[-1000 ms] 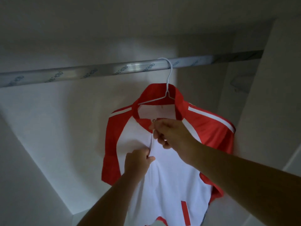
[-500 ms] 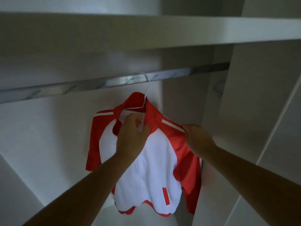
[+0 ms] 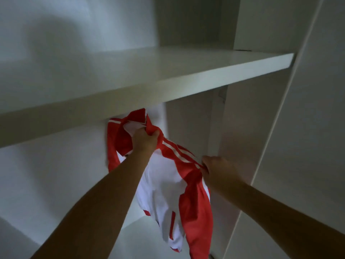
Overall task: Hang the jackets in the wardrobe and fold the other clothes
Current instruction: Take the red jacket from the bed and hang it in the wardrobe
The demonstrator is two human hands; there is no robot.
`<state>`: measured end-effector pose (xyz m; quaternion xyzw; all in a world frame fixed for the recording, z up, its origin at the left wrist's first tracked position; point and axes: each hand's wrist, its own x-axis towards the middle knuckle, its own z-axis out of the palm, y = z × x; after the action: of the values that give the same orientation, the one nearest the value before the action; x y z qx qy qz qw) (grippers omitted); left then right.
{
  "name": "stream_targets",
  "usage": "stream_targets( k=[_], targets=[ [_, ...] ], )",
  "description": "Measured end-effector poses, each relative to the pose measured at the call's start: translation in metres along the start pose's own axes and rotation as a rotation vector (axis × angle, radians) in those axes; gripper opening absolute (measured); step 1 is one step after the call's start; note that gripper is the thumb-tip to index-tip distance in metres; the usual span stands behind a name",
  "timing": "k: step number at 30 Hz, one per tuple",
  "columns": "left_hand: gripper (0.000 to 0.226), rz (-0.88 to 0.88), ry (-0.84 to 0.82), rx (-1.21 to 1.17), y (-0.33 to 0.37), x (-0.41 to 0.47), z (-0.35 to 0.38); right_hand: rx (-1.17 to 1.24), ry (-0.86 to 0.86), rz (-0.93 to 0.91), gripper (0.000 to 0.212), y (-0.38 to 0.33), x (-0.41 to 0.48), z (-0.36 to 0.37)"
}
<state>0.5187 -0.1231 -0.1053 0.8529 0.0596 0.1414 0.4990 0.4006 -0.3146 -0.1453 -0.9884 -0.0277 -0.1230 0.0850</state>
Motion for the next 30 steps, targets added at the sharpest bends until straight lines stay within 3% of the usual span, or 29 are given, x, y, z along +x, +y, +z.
stream_targets(
  k=[2, 5, 7, 10, 15, 23, 30],
  targets=[
    [0.030, -0.027, -0.047, -0.091, 0.000, -0.004, 0.000, -0.128, -0.096, -0.069, 0.019, -0.010, -0.018, 0.003],
    [0.029, -0.064, -0.170, -0.123, -0.012, -0.013, -0.006, -0.237, -0.296, -0.016, 0.031, -0.010, -0.040, 0.002],
    [0.029, -0.061, -0.215, -0.033, -0.022, -0.022, -0.012, -0.203, -0.287, 0.025, 0.028, -0.011, -0.050, -0.007],
    [0.033, -0.001, -0.146, 0.064, -0.019, -0.036, -0.019, -0.070, -0.224, 0.078, 0.029, -0.015, -0.071, -0.027],
    [0.070, 0.204, 0.069, 0.106, 0.002, -0.123, -0.034, 0.190, -0.178, 0.199, 0.028, -0.014, -0.139, -0.067],
    [0.021, 0.487, -0.268, -0.244, 0.053, -0.385, -0.029, 0.517, 0.072, 0.374, 0.016, 0.013, -0.356, -0.144],
    [0.005, 0.557, -0.812, -0.458, 0.123, -0.672, 0.009, 0.625, 0.466, 0.869, 0.024, 0.069, -0.632, -0.222]
  ],
)
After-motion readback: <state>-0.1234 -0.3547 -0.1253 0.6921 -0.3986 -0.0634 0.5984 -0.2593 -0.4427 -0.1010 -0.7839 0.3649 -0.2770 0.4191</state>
